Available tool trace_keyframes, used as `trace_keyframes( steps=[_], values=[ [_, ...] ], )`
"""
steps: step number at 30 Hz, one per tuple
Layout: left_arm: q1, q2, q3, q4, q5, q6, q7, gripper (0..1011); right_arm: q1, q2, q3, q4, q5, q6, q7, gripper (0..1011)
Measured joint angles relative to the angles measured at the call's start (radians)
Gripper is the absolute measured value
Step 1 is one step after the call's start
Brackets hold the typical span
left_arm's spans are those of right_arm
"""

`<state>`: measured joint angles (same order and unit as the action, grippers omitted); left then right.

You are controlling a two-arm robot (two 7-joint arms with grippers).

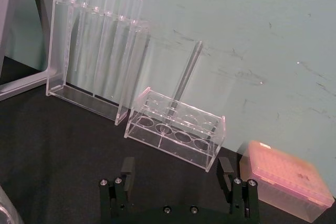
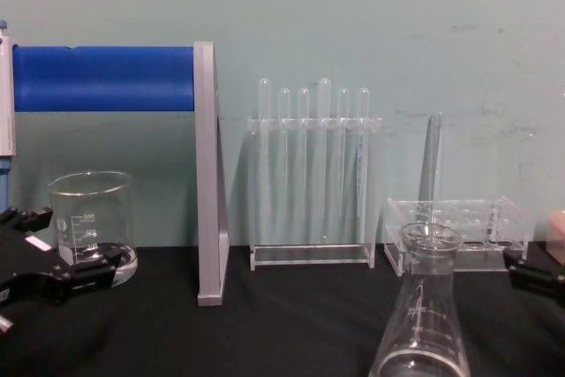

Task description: Grasp the erlenmeyer flask with one hand, shake it three times, then place it back.

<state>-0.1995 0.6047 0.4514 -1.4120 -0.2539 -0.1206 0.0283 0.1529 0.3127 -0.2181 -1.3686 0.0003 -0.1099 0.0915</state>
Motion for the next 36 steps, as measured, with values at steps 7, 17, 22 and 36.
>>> trace_keyframes(
  steps=[7,17,22,36],
  values=[
    [0.000,0.000,0.000,0.000,0.000,0.000,0.000,1001,0.000,0.000,0.000,0.000,0.000,0.000,0.000,1000],
    [0.000,0.000,0.000,0.000,0.000,0.000,0.000,1001,0.000,0.000,0.000,0.000,0.000,0.000,0.000,1000],
    [0.000,0.000,0.000,0.000,0.000,0.000,0.000,1001,0.000,0.000,0.000,0.000,0.000,0.000,0.000,1000],
    [0.000,0.000,0.000,0.000,0.000,0.000,0.000,1001,0.000,0.000,0.000,0.000,0.000,0.000,0.000,1000]
  ],
)
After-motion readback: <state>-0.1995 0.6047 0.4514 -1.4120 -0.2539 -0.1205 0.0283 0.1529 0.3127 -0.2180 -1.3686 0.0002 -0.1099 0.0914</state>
